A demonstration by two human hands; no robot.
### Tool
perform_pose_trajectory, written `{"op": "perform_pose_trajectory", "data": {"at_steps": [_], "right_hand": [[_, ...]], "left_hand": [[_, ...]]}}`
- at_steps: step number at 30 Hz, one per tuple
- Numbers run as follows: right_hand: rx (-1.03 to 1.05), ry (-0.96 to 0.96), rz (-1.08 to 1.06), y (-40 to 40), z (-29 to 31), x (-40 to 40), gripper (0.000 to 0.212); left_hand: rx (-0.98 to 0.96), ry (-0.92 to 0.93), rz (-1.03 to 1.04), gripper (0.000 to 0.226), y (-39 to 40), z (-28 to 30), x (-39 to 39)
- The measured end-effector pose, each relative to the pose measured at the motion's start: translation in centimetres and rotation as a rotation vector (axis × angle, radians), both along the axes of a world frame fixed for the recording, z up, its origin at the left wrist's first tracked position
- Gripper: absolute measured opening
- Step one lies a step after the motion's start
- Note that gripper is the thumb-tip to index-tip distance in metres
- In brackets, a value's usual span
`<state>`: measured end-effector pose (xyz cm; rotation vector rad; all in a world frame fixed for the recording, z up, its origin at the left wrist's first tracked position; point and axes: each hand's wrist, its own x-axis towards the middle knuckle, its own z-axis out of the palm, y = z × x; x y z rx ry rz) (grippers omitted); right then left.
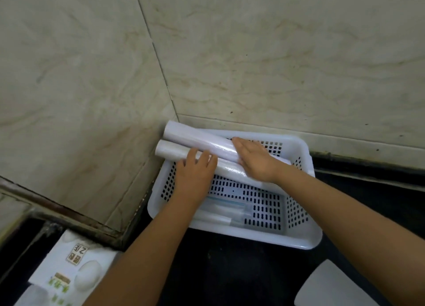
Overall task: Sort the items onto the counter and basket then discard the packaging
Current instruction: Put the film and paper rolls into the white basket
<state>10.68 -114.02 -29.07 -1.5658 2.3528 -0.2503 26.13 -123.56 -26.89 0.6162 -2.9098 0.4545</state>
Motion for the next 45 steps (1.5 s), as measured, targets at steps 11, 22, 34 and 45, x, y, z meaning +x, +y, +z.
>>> {"op": "perform_pose_trajectory", "data": {"at_steps": [11, 22, 34, 45], "right_hand": [[-0.050, 0.068, -0.086, 4.8, 1.0, 1.3, 0.052], [-0.455, -0.521, -0.718, 13.0, 1.3, 7.8, 0.054], [-0.465, -0.499, -0.721, 11.4, 0.5, 8.5, 0.048], [-0.219, -0.028, -0.491, 23.9, 5.8, 6.4, 0.051]], "left_hand": [[0.364, -0.176, 0.117, 0.066, 1.1, -0.5, 0.2], [0.395, -0.181, -0.027, 0.060, 4.4, -2.2, 8.2], [0.436, -0.308, 0.068, 0.072, 2.5, -1.0, 8.1], [0.310, -0.244, -0.250, 0.043, 15.6, 4.8, 0.2]]}}
